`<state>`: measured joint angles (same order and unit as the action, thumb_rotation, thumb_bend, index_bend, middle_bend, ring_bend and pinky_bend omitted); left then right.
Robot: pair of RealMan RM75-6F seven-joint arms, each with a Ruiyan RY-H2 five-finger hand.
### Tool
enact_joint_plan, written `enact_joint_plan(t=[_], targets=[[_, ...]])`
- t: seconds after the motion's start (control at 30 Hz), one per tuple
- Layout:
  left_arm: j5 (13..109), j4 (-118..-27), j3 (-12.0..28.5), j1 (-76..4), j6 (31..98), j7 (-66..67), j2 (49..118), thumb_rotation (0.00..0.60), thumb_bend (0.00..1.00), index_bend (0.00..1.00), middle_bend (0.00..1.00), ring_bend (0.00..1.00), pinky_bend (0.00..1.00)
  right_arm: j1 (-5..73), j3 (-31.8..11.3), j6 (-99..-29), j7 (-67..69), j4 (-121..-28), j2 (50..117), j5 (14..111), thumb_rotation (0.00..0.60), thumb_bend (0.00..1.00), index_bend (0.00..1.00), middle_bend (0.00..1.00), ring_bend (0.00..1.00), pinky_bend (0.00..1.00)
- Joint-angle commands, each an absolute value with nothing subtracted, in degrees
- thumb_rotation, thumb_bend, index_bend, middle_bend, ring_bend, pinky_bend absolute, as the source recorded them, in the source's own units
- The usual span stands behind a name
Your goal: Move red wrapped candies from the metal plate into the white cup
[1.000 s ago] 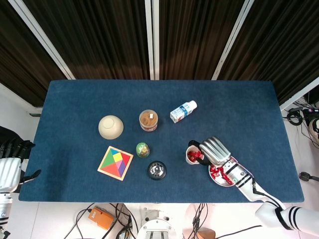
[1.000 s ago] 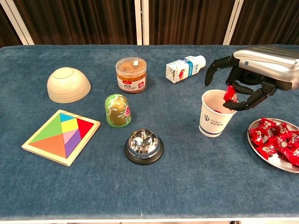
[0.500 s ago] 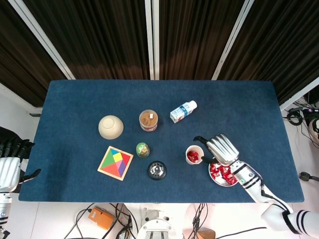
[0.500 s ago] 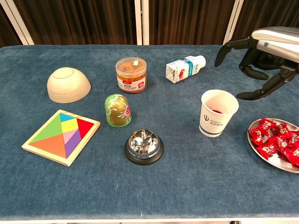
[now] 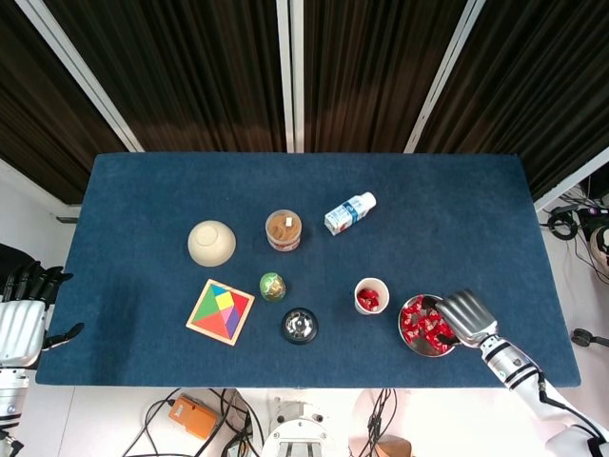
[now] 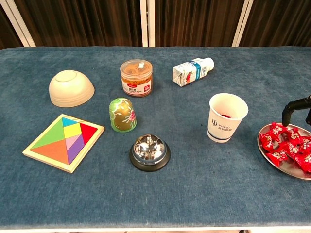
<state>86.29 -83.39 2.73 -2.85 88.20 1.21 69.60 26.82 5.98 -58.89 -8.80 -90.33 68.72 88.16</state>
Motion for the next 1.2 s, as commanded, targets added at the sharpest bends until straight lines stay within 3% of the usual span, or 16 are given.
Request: enact_joint_plan(t=[0.03, 0.67, 0.9, 1.2], targets=[[86.3, -83.6, 2.7, -2.7, 88.5, 1.5, 69.4, 0.600, 0.01, 0.23, 0.16, 0.02, 0.00, 27.2, 5.8, -57.5, -9.3, -88.9, 70.1, 87.7, 0.600, 0.34, 0.45, 0.92, 1.00, 1.00], [85.7, -83.4, 2.5, -2.1, 88.5, 1.2, 69.4, 0.600, 0.01, 0.23, 0.16, 0.01, 0.00, 28.3, 5.0, -53.6, -9.6, -85.6, 73.3, 86.2, 0.600, 0.44, 0.50, 0.92, 1.00, 1.00], [85.6, -83.1, 2.5, -2.0, 88.6, 1.0, 69.5, 0.600, 0.01, 0.23, 0.16, 0.01, 0.00, 28.5, 4.5, -52.9, -9.5, -84.6, 74.1, 85.6, 0.600, 0.54, 0.61, 0.92, 1.00, 1.00], [85.6, -83.0, 2.5, -2.0, 88.6, 1.0, 69.4, 0.600, 0.01, 0.23, 0.16, 0.01, 0.00, 28.4, 1.9, -59.2, -7.2, -89.8, 70.6, 88.5, 0.600, 0.56, 0.64, 0.92, 1.00, 1.00]])
